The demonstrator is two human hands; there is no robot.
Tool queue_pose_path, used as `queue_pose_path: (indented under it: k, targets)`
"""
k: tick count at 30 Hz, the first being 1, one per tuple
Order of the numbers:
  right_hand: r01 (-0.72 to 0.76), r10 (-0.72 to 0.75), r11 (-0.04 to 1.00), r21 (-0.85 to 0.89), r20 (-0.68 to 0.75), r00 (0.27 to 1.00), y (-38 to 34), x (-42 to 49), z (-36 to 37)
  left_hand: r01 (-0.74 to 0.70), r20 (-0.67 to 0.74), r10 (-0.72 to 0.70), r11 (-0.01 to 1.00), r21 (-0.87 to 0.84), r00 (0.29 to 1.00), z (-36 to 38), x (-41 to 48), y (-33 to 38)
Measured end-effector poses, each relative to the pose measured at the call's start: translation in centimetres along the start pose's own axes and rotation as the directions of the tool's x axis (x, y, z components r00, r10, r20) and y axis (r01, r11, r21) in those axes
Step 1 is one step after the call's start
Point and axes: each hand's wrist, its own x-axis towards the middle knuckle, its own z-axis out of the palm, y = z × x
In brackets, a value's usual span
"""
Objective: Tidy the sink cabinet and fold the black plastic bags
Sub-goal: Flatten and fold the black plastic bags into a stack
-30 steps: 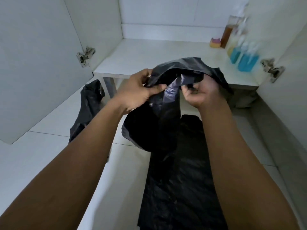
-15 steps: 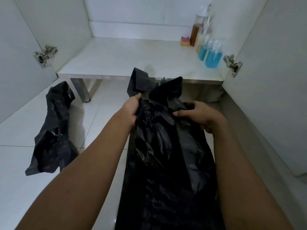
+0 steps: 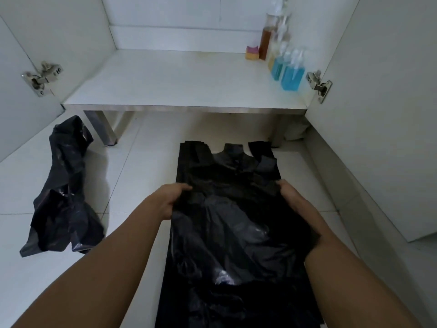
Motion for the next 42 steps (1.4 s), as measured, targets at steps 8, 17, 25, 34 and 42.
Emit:
queue_pose_path:
  k: [8, 17, 25, 34, 42]
  targets:
    - [0.121, -0.184, 0.954, -0.275, -0.217, 0.959, -0.8, 0.1, 1.3, -0.131, -0.126, 0.118, 0.986, -0.100, 0.985, -1.2, 2.9, -2.1]
    - [0.072, -0.284, 0.860, -0.505, -0.356, 0.890, 0.0, 0.4, 1.1, -0.079, -0.104, 0.077, 0.997, -0.012, 0.992, -1.1, 3.6, -2.7]
    - [-0.146, 0.102, 0.848, -0.509, -0.113, 0.988, 0.0, -3.1, -1.8, -0.215, -0.103, 0.251, 0.938, 0.272, 0.963, -1.7, 3.8, -4.7]
    - [-0.219, 0.172, 0.634, -0.742, -0.140, 0.975, 1.4, -3.5, -3.1, -0.226, -0.065, 0.315, 0.797, 0.561, 0.947, -2.2, 3.6, -7.0]
    - [-0.216, 0.136, 0.626, -0.749, -0.167, 0.976, 3.1, -3.3, -3.1, -0.228, -0.091, 0.406, 0.668, 0.708, 0.909, -2.2, 4.3, -8.5]
